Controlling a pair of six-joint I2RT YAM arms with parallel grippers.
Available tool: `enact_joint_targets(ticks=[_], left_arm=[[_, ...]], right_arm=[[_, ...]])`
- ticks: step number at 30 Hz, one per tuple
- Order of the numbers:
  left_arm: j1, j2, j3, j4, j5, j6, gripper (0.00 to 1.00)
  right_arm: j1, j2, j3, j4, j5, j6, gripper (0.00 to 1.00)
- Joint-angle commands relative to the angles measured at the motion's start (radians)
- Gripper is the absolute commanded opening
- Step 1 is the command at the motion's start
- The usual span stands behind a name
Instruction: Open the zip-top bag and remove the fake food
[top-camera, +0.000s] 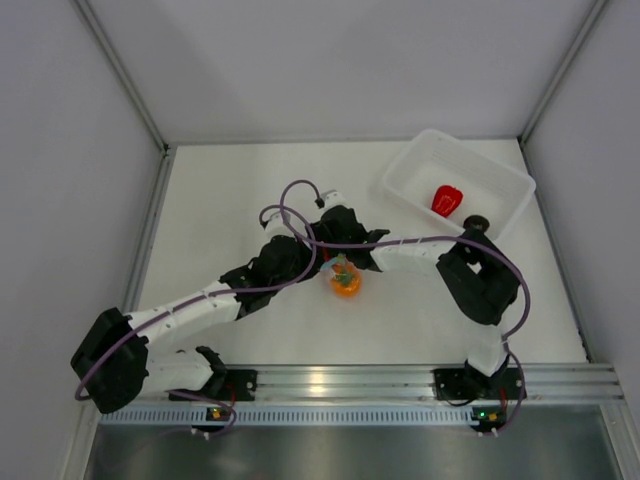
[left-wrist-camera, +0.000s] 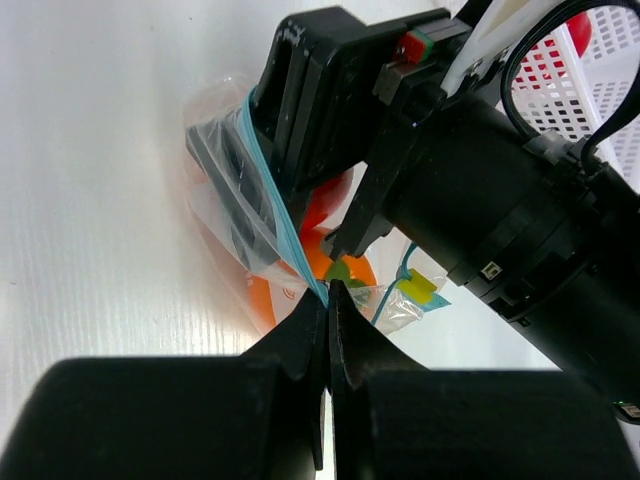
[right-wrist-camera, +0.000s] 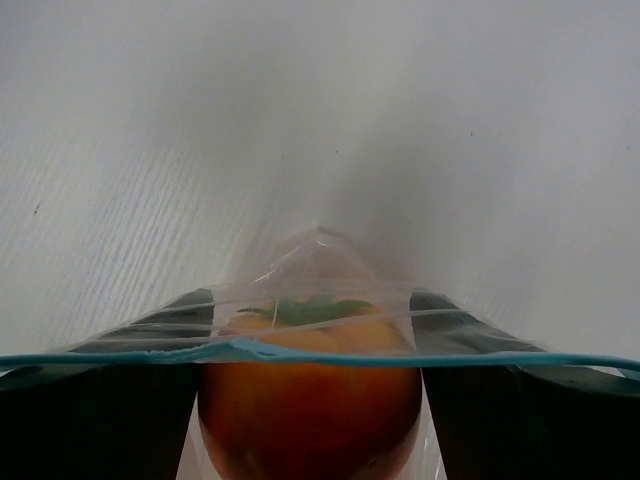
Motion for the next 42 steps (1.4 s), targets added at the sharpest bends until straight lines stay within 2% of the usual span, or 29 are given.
enact_joint_targets(ticks=[1, 5, 13, 26, 36, 42], left_arm=[[-0.008, -0.050, 0.009, -0.023, -0.001, 0.040, 0.00], [-0.008, -0.050, 0.004, -0.029, -0.020, 0.040, 0.00], [-0.008, -0.047, -0.005, -0.029, -0.031, 0.032, 0.00], [-0.008, -0.047, -0.008, -0.029, -0.011, 0.038, 0.00], [-0.008, -0.069, -0.036, -0.029, -0.041, 0.041, 0.00], [-0.008, -0.076, -0.053, -0.029, -0.060, 0.017, 0.00]], right_arm=[[-0.027, 0.047, 0.008, -0.136, 0.063, -0.001, 0.83], [-0.027, 0.024, -0.024, -0.109, 0.069, 0.018, 0.81], [-0.012, -0.138, -0.086, -0.097, 0.071, 0.063, 0.55], [0.066, -0.347, -0.078, -0.169, 0.058, 0.129, 0.52], [0.071, -0.495, -0.110, -0.134, -0.009, 0.167, 0.50], [0.069, -0.537, -0.148, -0.043, -0.185, 0.199, 0.49]])
